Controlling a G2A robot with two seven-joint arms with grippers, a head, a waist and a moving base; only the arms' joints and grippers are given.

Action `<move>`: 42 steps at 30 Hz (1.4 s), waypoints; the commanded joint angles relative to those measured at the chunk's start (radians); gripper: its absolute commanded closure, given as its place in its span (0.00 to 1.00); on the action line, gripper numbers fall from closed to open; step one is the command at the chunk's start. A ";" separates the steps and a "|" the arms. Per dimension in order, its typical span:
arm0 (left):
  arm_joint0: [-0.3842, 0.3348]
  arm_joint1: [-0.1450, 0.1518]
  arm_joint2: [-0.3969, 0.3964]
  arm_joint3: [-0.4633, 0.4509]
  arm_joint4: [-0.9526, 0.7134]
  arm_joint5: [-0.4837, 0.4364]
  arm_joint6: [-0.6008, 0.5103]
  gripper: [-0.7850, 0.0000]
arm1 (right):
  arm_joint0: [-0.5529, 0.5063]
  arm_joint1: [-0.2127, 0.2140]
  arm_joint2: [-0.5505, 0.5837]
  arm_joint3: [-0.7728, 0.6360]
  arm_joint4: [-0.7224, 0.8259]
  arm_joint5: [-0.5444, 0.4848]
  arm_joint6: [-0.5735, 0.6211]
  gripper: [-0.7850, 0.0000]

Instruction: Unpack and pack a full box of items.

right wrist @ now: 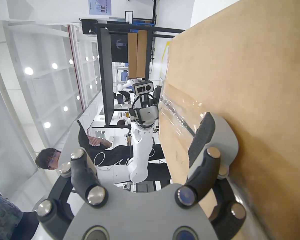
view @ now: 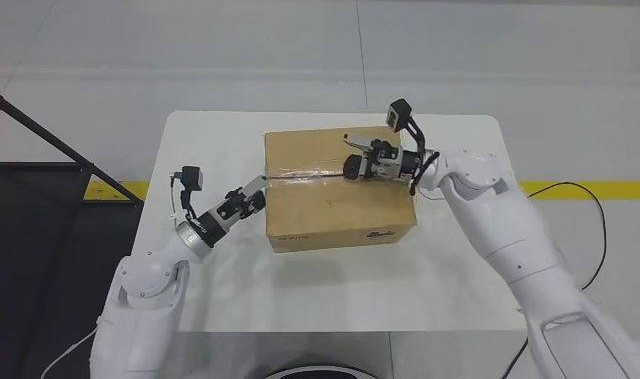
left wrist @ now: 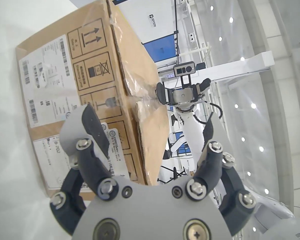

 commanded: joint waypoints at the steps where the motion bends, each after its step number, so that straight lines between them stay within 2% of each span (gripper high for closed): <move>1: 0.001 0.003 0.001 0.001 -0.003 -0.003 -0.001 0.00 | 0.022 -0.022 -0.034 0.019 0.012 0.000 -0.006 0.00; 6: 0.008 0.009 -0.002 0.000 -0.019 -0.010 0.007 0.00 | 0.068 -0.081 -0.111 0.074 0.045 -0.010 -0.015 0.00; 13: 0.034 0.017 -0.042 -0.006 -0.057 -0.018 0.082 0.00 | 0.125 -0.165 -0.194 0.162 0.090 -0.033 -0.015 0.00; 20: 0.060 0.027 -0.085 -0.007 -0.090 -0.016 0.098 0.00 | 0.163 -0.245 -0.250 0.238 0.125 -0.060 -0.014 0.00; 28: 0.072 0.038 -0.099 -0.003 -0.097 -0.015 0.098 0.00 | 0.194 -0.322 -0.288 0.323 0.140 -0.086 0.009 0.00; 34: 0.074 0.044 -0.098 -0.005 -0.096 -0.016 0.096 0.00 | 0.212 -0.347 -0.283 0.377 0.124 -0.120 0.060 0.00; 42: 0.062 0.054 -0.094 0.000 -0.105 -0.016 0.080 0.00 | 0.194 -0.326 -0.234 0.396 0.079 -0.171 0.098 0.00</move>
